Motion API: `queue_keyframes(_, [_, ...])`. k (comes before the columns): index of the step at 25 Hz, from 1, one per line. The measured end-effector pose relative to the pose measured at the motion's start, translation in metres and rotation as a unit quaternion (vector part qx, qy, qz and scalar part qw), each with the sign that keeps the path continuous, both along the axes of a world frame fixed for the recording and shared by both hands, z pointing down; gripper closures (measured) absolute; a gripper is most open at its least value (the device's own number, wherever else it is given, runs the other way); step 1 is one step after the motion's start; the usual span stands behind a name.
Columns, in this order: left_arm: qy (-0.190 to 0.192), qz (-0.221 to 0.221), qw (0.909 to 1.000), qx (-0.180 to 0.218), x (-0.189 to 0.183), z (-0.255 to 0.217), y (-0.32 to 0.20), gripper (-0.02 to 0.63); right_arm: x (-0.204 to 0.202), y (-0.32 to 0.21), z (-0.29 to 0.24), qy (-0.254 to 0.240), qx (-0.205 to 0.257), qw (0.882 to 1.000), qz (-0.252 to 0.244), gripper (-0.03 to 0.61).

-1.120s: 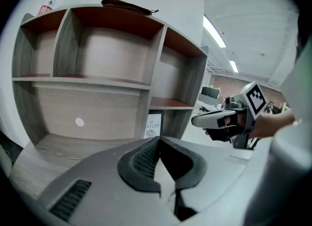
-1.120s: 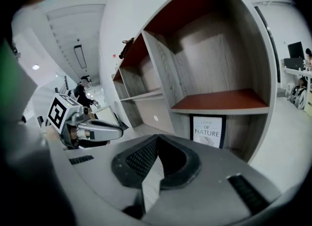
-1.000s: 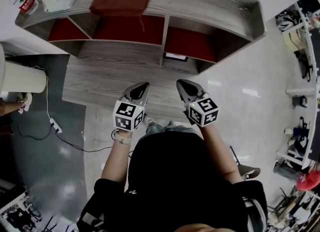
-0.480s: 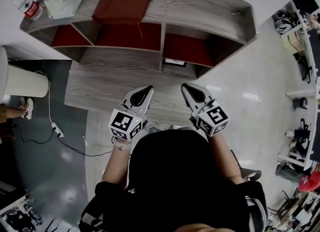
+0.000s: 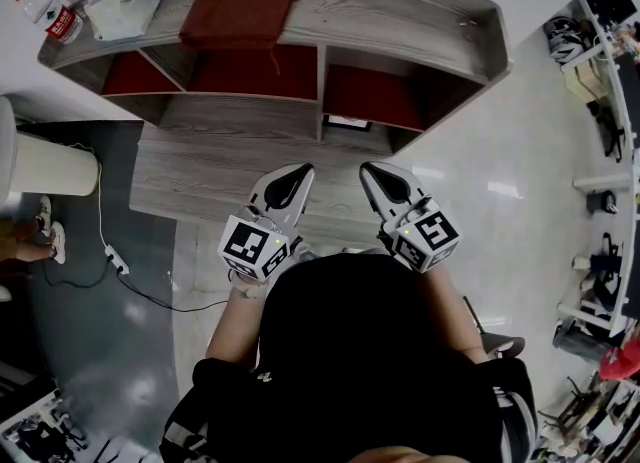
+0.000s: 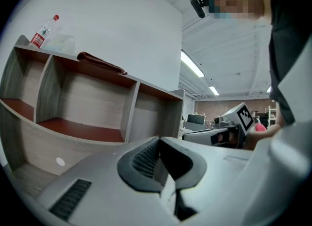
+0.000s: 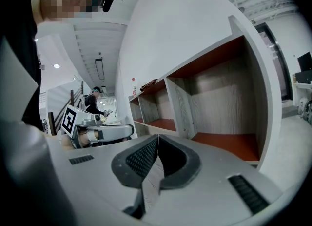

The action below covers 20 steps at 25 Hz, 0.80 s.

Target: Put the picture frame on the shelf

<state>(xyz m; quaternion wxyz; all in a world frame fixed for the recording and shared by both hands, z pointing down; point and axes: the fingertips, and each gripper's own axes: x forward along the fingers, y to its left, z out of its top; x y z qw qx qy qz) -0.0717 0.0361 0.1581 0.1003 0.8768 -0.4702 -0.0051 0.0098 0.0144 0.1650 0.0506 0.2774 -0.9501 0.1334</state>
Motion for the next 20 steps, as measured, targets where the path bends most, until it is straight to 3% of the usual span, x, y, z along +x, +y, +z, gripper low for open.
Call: queue_keyframes(20, [-0.002, 0.004, 0.9999, -0.009, 0.006, 0.004, 0.009, 0.603, 0.015, 0.004, 0.004, -0.001, 0.003, 1.000, 0.028, 0.581])
